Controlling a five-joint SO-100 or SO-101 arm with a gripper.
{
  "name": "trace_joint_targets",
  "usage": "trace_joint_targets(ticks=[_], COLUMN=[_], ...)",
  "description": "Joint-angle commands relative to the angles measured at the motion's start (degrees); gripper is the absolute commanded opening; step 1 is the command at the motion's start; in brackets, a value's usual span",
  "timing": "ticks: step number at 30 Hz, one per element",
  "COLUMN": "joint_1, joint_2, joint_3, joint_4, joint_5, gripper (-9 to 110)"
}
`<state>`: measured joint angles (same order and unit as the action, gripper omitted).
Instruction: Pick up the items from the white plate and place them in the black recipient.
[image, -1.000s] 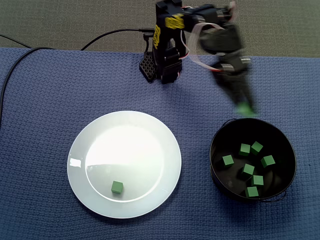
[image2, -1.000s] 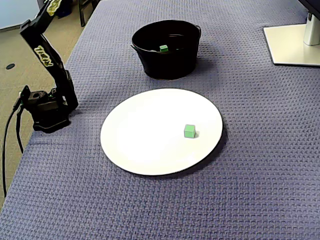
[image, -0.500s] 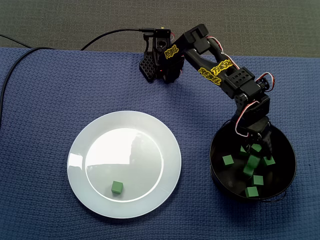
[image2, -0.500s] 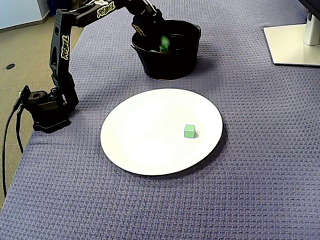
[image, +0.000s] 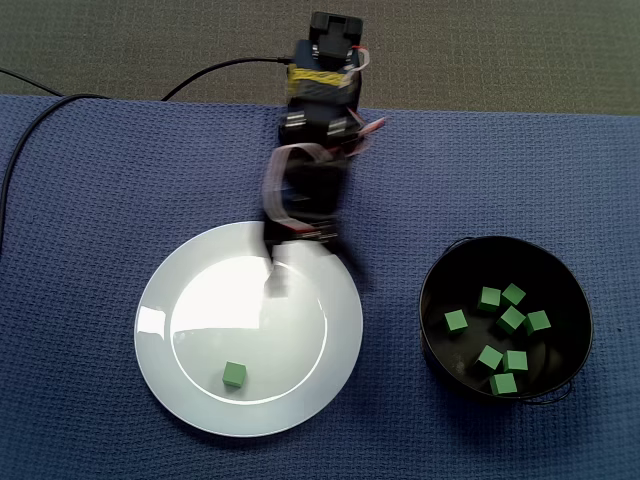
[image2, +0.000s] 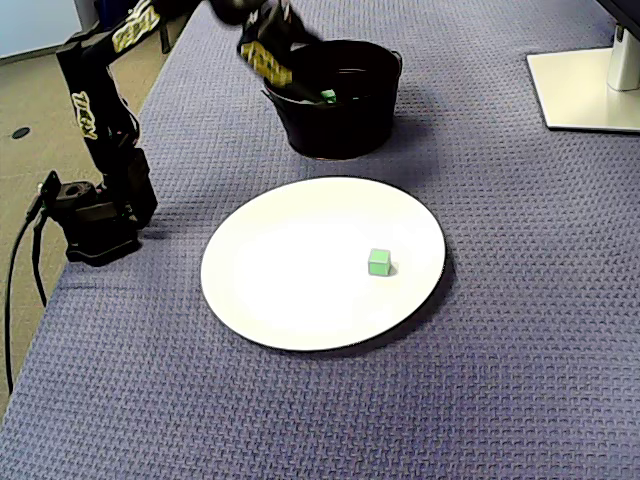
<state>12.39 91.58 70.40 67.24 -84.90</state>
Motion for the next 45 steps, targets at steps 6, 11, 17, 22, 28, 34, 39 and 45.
trace_joint_targets(ticks=[6,11,17,22,28,34,39,45], joint_1=[17.14,16.0,12.04,9.58,8.26,8.44,8.88,8.7], joint_2=[-8.88,-12.39,-15.38,-17.58,-19.78,-21.45,-23.73,-25.14], joint_3=[19.69,26.63,35.07,37.35,39.81,39.2,38.76,38.14], joint_4=[-39.73,-51.59,-65.39,-70.22,-74.62,-75.32,-76.82,-78.22], joint_5=[-17.75,-15.38,-10.11,-5.98,-4.66,-2.99,-1.93,0.79], gripper=[56,54,51,46,42,31,15,0])
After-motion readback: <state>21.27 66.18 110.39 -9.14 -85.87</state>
